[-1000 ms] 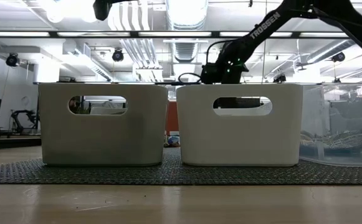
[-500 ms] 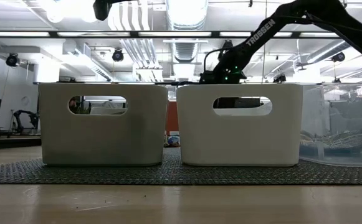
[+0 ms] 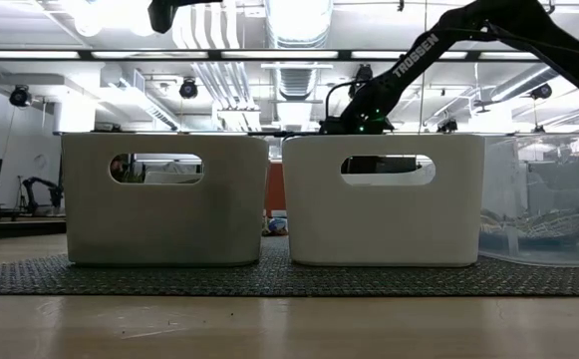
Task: Pick and place Granola Bars by type
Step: Put the blue granola bar into the white bin
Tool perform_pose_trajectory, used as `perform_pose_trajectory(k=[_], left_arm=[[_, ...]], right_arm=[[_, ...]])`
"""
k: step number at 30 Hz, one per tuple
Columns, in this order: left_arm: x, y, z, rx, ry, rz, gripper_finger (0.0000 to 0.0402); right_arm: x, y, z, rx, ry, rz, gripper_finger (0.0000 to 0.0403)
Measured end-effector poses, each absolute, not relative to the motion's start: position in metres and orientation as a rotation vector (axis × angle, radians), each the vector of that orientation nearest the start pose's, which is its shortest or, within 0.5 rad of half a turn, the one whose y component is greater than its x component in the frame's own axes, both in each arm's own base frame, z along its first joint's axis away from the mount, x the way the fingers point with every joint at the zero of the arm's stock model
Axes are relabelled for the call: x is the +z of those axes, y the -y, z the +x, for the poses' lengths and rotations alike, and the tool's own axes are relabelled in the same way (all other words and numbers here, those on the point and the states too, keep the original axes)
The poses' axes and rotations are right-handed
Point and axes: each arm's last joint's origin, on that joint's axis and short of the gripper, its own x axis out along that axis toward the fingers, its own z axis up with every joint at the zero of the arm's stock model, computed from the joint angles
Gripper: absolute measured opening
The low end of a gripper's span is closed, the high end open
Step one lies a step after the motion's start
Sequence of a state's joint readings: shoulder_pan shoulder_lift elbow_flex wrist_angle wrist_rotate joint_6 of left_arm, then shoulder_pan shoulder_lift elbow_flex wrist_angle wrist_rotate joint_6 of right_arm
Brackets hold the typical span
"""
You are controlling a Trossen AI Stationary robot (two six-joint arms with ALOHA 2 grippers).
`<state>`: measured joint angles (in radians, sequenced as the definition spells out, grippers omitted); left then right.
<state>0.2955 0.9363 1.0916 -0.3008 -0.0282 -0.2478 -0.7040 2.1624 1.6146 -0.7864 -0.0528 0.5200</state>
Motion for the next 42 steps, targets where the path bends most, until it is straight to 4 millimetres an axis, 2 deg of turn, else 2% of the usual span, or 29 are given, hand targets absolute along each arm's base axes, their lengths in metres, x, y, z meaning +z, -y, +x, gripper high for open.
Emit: perform_pose_trajectory(k=[26, 33, 42], left_arm=[[0.3992, -0.0567, 0.1835, 0.340, -0.102, -0.281, 0.0000], [0.3992, -0.0567, 0.1835, 0.340, -0.102, -0.282, 0.0000], [0.3992, -0.0567, 0.1835, 0.340, -0.100, -0.290, 0.0000]], right_arm=[[0.1522, 0.2773, 0.3289, -0.882, -1.113, 0.930, 0.0047], [0.1523, 0.2773, 0.3289, -0.880, -1.114, 0.926, 0.0030], [0.1590, 0.2738, 0.3250, -0.854, -1.149, 0.915, 0.0027]])
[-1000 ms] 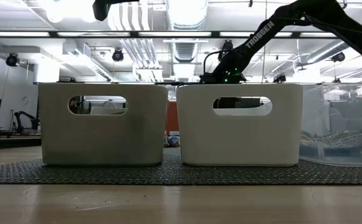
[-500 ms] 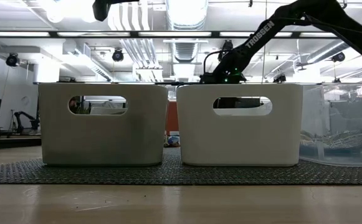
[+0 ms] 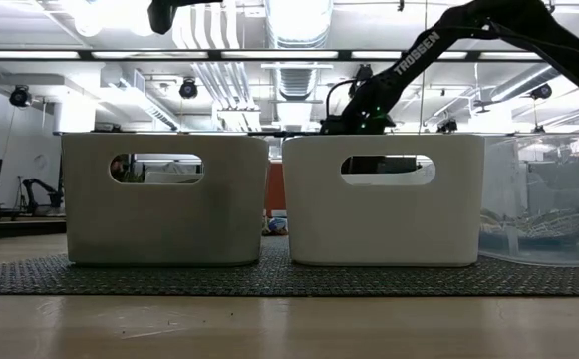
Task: Pick and place Granola Bars by type
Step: Put the blue granola bar into the white bin
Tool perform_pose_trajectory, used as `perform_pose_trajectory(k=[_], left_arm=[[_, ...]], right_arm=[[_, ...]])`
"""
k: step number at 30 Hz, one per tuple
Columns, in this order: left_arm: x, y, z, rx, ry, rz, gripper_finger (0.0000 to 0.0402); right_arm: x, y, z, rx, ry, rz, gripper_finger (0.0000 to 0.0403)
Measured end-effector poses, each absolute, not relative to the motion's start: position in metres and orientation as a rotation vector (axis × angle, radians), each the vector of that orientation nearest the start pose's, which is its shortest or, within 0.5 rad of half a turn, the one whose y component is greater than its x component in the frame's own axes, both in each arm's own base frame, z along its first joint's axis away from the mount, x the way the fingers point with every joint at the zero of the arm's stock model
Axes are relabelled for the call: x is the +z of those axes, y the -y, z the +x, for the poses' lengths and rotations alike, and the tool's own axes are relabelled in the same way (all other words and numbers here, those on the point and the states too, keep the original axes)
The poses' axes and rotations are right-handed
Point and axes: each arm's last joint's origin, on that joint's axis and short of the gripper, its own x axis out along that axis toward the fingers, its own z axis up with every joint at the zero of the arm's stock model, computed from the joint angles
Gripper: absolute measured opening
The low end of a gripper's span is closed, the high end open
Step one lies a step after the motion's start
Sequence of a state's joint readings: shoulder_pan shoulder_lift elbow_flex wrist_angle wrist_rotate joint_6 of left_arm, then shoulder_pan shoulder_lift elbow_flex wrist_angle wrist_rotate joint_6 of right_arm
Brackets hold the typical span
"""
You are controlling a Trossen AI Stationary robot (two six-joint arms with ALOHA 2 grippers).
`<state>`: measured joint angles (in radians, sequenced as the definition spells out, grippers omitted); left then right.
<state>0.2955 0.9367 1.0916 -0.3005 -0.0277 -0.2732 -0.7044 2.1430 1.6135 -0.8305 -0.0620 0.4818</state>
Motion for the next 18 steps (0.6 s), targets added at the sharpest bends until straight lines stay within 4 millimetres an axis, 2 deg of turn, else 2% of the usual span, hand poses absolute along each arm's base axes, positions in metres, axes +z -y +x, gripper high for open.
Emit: perform_pose_trajectory(k=[6, 11, 14, 18], left_arm=[[0.399, -0.057, 0.184, 0.340, -0.100, -0.291, 0.0000], [0.399, -0.057, 0.184, 0.340, -0.100, -0.290, 0.0000], [0.399, -0.057, 0.184, 0.340, -0.100, -0.290, 0.0000], [0.399, -0.057, 0.184, 0.340, -0.100, -0.290, 0.0000]], right_arm=[[0.188, 0.267, 0.317, -0.823, -1.139, 0.875, 0.0027], [0.226, 0.252, 0.312, -0.773, -1.090, 0.837, 0.0027], [0.255, 0.232, 0.311, -0.717, -1.047, 0.780, 0.0027], [0.294, 0.196, 0.314, -0.631, -0.968, 0.701, 0.0027]])
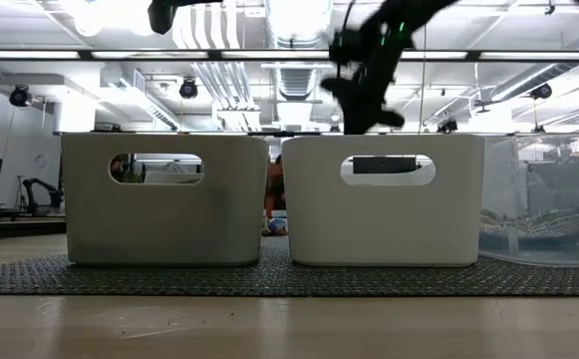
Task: Pick and place Granola Bars by type
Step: Put the blue granola bar into the white bin
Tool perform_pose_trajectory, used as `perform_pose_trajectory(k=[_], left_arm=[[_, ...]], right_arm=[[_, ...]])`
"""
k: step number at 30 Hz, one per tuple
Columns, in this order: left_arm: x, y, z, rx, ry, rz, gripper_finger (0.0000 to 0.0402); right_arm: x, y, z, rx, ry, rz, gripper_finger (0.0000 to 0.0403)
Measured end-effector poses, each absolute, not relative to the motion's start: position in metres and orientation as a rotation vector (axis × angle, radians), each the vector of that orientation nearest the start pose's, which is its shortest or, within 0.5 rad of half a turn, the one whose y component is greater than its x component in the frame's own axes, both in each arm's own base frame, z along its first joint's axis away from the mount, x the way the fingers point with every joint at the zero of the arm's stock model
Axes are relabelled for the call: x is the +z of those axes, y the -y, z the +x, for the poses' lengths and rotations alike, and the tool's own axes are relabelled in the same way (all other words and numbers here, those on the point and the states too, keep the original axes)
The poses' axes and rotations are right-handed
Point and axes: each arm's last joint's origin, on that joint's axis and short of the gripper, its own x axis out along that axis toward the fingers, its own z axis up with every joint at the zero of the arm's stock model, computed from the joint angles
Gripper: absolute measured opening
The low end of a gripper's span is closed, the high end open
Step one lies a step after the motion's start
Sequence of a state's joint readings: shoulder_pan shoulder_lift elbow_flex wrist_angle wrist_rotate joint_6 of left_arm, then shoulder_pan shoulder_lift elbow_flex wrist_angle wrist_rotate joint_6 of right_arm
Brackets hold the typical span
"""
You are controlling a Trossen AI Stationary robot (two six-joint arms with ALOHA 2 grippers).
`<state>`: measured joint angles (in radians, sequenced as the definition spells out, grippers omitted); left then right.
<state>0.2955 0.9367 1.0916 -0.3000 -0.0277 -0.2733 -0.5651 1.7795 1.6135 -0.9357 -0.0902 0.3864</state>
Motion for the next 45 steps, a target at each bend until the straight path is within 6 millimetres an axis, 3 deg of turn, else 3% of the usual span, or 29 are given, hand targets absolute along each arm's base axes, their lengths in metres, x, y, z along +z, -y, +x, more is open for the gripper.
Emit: perform_pose_trajectory(k=[4, 9, 16, 22, 29, 45], left_arm=[[0.399, -0.057, 0.184, 0.340, -0.099, -0.287, 0.0000], [0.399, -0.057, 0.184, 0.340, -0.099, -0.287, 0.0000], [0.399, -0.057, 0.184, 0.340, -0.099, -0.286, 0.0000], [0.399, -0.057, 0.184, 0.340, -0.100, -0.285, 0.0000], [0.399, -0.057, 0.184, 0.339, -0.100, -0.285, 0.0000], [0.399, -0.057, 0.184, 0.339, -0.101, -0.285, 0.0000]], right_arm=[[0.324, 0.154, 0.317, -0.529, -0.910, 0.629, 0.0027], [0.342, 0.106, 0.322, -0.402, -0.891, 0.555, 0.0027], [0.341, 0.048, 0.334, -0.235, -0.952, 0.451, 0.0027], [0.326, 0.010, 0.336, -0.145, -1.029, 0.400, 0.0027], [0.299, -0.011, 0.333, -0.123, -1.109, 0.395, 0.0028], [0.248, -0.012, 0.333, -0.154, -1.094, 0.456, 0.0028]])
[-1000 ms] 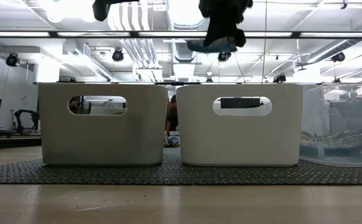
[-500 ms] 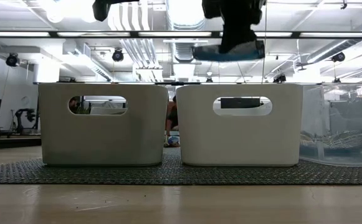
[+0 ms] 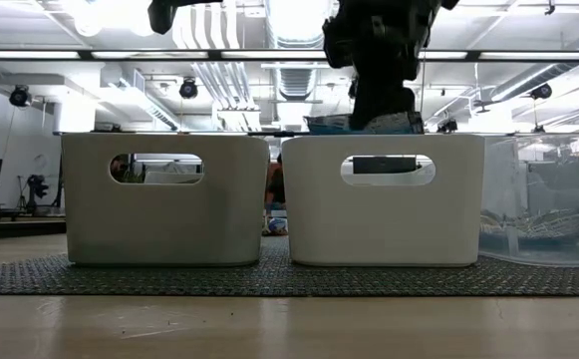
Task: Pick and place Granola Bars by type
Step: Put the blue granola bar into the white bin, then put the orange granola bar into the transparent bin
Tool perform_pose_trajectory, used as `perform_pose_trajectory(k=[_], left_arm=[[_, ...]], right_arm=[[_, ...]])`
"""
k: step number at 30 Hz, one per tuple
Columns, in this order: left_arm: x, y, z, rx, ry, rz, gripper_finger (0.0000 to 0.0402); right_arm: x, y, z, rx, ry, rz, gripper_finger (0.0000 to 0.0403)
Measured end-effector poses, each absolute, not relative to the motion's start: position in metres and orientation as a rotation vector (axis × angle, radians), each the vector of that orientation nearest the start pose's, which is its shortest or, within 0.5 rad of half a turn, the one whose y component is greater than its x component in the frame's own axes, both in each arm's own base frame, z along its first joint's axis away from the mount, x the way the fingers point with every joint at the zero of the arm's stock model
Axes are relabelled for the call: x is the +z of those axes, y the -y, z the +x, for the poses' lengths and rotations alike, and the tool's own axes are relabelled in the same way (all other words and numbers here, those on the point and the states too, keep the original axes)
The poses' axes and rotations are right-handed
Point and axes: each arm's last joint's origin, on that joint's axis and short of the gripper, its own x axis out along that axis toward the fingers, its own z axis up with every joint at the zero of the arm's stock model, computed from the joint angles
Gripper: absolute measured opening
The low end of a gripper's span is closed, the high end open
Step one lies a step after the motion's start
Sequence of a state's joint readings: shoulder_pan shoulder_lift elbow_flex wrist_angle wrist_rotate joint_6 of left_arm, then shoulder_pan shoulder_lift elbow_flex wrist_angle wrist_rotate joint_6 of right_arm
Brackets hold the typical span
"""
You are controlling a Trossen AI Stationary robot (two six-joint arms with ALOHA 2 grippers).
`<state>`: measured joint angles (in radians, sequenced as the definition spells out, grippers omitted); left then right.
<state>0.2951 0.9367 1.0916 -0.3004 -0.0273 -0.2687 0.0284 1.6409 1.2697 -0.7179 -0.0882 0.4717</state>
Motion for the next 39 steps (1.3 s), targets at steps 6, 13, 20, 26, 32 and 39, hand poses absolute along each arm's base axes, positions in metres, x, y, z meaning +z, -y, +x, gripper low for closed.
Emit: perform_pose_trajectory(k=[6, 13, 20, 26, 32, 39], left_arm=[[0.3992, -0.0566, 0.1835, 0.339, -0.102, -0.281, 0.0000], [0.3992, -0.0566, 0.1835, 0.339, -0.102, -0.281, 0.0000], [0.3992, -0.0566, 0.1835, 0.339, -0.102, -0.281, 0.0000], [0.3992, -0.0566, 0.1835, 0.339, -0.101, -0.281, 0.0000], [0.3992, -0.0566, 0.1835, 0.339, -0.102, -0.280, 0.0000], [0.3991, -0.0571, 0.1834, 0.356, -0.099, -0.289, 0.0001]], right_arm=[[0.2447, -0.0120, 0.3318, -0.156, -1.103, 0.455, 0.0028], [0.2447, -0.0120, 0.3327, -0.150, -1.093, 0.452, 0.0027], [0.2443, -0.0123, 0.3328, -0.136, -1.092, 0.457, 0.0039], [0.2415, -0.0117, 0.3317, -0.135, -1.102, 0.457, 0.0083], [0.2418, -0.0117, 0.3320, -0.135, -1.099, 0.457, 0.0119], [0.2505, -0.0118, 0.3352, -0.128, -1.070, 0.457, 0.0141]])
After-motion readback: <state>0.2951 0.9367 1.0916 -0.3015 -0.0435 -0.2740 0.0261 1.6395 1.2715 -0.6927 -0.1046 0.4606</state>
